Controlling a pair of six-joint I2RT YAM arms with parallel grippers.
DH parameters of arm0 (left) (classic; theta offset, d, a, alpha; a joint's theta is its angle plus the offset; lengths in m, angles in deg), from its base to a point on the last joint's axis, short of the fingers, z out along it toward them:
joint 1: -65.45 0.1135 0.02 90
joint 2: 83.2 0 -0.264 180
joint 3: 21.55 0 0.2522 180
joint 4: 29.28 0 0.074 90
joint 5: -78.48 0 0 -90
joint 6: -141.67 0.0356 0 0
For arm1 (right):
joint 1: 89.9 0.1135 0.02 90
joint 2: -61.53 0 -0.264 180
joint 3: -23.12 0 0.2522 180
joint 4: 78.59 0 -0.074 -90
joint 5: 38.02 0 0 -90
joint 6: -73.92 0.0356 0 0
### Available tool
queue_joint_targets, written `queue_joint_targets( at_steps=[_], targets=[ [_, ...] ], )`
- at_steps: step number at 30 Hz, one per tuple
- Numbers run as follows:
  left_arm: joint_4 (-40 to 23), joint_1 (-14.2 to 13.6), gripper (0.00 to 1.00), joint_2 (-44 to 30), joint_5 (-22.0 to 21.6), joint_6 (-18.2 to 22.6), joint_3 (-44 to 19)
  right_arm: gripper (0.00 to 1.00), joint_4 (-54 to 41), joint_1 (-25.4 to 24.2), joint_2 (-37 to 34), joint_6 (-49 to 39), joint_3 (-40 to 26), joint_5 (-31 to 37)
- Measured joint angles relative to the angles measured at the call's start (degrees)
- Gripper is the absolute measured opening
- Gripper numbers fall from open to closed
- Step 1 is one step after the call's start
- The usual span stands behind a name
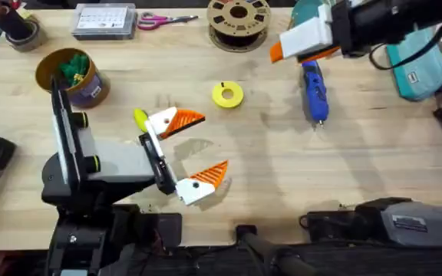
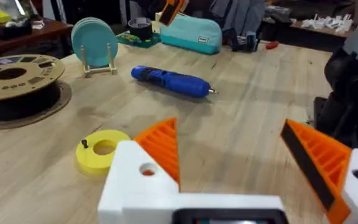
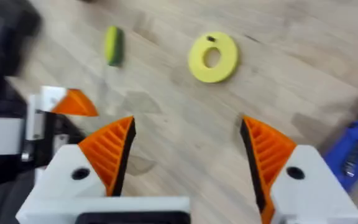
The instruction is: Pick up the gripper from the table and insert it into the empty holder that is missing its gripper. Then pick up a screw, insert it into the mounting hole, and use the screwdriver to tighten it. Finally, clean up the table by picking up the vegetable and placing it into the bucket.
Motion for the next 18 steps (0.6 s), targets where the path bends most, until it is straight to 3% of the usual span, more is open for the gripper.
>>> queue_joint_targets(
  at_steps=[10,18],
  targets=[
    [0.0,0.0,0.985,0.0,0.0,0.0,0.0,0.997,-5.5,9.0,0.3,-4.1,-1.3,20.1],
    [0.0,0.0,0.985,0.0,0.0,0.0,0.0,0.998,-5.4,10.3,0.3,-4.8,-1.3,25.1]
  ],
)
